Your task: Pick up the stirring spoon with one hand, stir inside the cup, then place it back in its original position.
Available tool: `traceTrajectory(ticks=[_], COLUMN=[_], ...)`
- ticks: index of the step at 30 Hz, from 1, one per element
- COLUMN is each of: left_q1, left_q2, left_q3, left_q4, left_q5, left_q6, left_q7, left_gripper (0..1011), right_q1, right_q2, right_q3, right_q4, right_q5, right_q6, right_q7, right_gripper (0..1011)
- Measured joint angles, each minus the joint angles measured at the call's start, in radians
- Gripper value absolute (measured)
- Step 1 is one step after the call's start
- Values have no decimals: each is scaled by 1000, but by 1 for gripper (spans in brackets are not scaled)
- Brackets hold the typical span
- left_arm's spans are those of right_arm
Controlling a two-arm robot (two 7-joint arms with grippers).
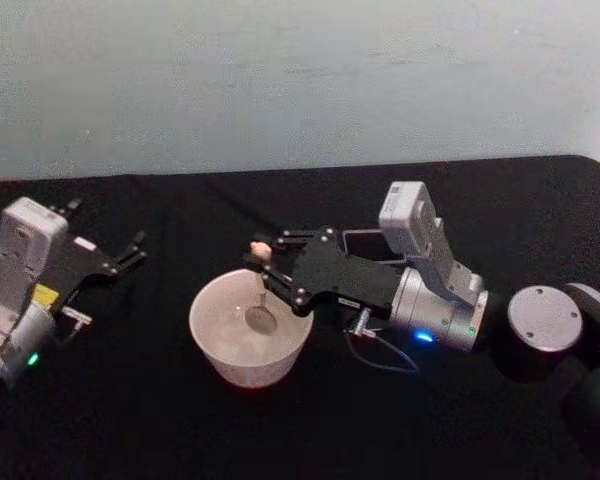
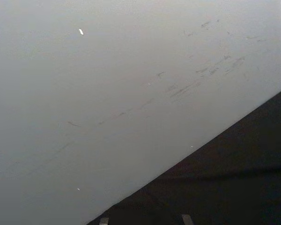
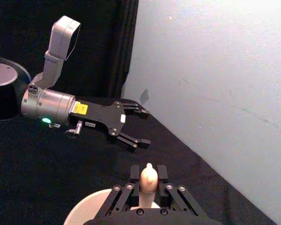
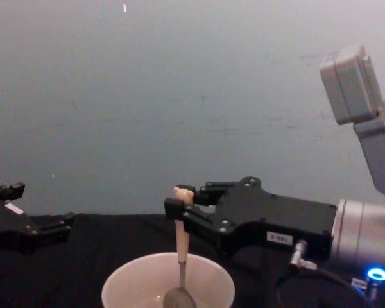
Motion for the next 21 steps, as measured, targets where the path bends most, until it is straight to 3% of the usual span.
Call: traceTrajectory(ticks=[9, 21], left_q1=[0, 0], left_q2=[0, 0], left_q3=[0, 0], left_q4=[0, 0], left_q5=[0, 0], left_q6=[0, 0], left_q7=[0, 0], left_gripper=[1001, 1001], right_q1=[-20, -90], right_q2=[28, 89], right_q3=[20, 32], right_q4=[-35, -137], right_q5=[2, 39], right_q6=[2, 26], right_q7=[0, 23], right_gripper=[214, 214])
